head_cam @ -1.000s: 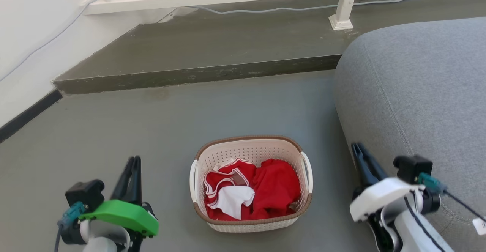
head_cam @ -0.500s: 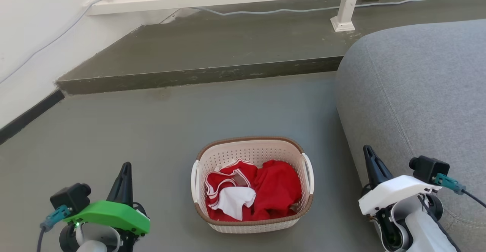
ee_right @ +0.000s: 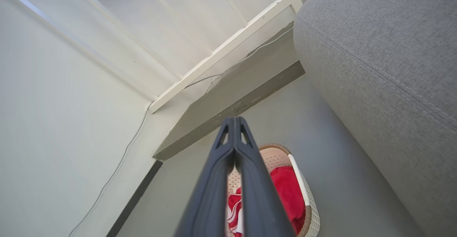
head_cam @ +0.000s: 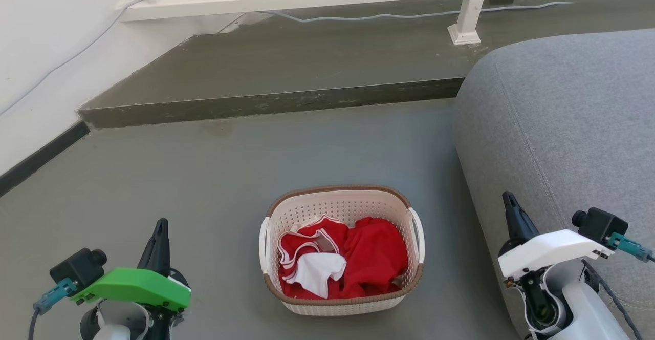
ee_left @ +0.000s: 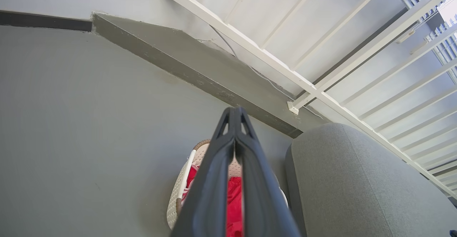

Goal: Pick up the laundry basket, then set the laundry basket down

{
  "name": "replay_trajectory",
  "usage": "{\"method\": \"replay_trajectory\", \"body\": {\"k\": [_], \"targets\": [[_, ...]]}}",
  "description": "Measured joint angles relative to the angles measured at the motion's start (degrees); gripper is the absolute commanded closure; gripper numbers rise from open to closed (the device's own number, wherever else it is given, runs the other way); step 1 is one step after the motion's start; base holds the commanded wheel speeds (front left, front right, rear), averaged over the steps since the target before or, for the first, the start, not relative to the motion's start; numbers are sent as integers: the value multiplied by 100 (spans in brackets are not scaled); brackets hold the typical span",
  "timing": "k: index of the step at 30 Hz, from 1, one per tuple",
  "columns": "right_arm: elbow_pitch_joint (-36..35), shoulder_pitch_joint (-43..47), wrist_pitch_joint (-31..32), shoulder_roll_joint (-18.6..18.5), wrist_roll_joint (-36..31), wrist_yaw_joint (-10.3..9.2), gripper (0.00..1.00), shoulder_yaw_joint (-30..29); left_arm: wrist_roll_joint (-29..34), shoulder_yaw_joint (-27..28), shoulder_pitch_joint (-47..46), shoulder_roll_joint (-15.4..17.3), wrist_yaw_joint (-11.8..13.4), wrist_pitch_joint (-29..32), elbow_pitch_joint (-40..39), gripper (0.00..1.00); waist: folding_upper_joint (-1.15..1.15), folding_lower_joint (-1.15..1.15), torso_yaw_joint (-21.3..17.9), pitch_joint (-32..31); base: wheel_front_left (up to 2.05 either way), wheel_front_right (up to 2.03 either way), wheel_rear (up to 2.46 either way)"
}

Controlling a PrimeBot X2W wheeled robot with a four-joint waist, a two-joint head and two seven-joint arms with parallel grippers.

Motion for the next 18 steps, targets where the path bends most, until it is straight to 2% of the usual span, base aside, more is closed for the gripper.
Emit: {"method": "replay_trajectory", "body": {"k": [18], "targets": [[-187, 1, 355, 23, 1151, 56, 100, -378, -1044, 246, 2, -9, -9, 355, -113, 100, 0, 0, 38, -25, 0, 0, 0]]}}
